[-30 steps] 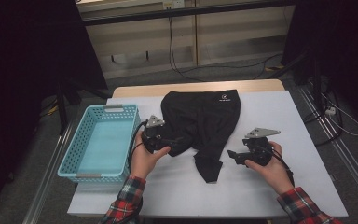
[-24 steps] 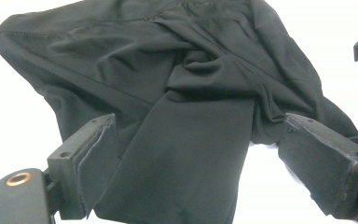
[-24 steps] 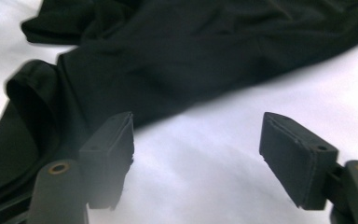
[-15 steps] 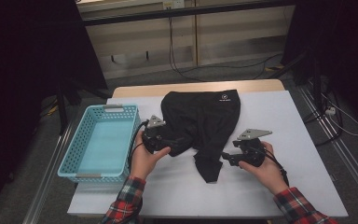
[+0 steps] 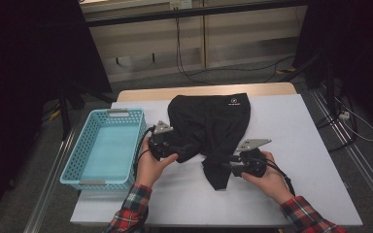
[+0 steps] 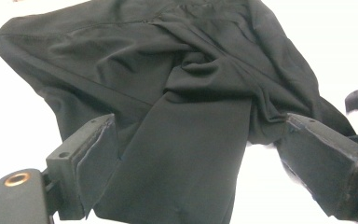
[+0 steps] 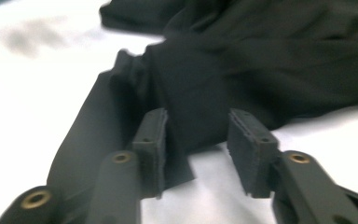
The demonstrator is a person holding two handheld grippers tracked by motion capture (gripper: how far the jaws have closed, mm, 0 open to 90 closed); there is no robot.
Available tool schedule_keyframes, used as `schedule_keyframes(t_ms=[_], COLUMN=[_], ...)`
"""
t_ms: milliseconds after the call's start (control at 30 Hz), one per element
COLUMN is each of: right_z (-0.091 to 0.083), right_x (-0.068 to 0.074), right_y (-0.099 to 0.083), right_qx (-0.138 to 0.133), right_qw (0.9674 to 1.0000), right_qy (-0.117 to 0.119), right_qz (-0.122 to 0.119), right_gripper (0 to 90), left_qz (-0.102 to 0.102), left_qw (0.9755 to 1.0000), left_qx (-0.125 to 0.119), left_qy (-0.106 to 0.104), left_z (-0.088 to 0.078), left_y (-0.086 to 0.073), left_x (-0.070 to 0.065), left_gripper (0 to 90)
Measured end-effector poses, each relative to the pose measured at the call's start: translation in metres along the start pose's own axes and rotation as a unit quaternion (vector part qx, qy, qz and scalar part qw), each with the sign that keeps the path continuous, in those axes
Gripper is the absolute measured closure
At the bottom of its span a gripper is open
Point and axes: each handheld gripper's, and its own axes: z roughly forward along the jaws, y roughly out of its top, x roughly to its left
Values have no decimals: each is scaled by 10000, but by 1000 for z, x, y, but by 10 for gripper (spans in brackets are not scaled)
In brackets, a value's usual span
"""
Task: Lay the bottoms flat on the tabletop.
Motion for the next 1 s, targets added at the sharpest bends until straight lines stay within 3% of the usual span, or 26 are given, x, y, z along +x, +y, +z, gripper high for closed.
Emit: schedule_keyframes(t_ms=[67,200,233,333,667,867,1000], right_z=[4,6,5,4,-17,-41,-51], right_x=[3,6,6,5,-1,-16,-21], right_y=[-1,-3,-3,-5,-11,-21,-32], right_qx=[92,189,209,226,203,41,118], right_qw=[9999,9994,9993,9992,9994,10000,9999], right_qy=[61,154,195,261,123,-17,-86], right_qz=[-86,-259,-261,-209,-263,-8,84], right_gripper=[655,882,895,900,900,900,900], left_qz=[24,37,35,41,74,62,94], left_qw=[10000,10000,10000,10000,9999,9999,9999], left_qx=[18,7,0,8,-28,-42,-30], left_qy=[-17,-33,-30,-47,-65,-87,-95], left_z=[0,0,1,1,1,1,2], left_y=[0,1,1,2,4,4,4], left_x=[0,-1,-2,-2,-3,-4,-6], left_gripper=[118,118,118,118,119,119,119])
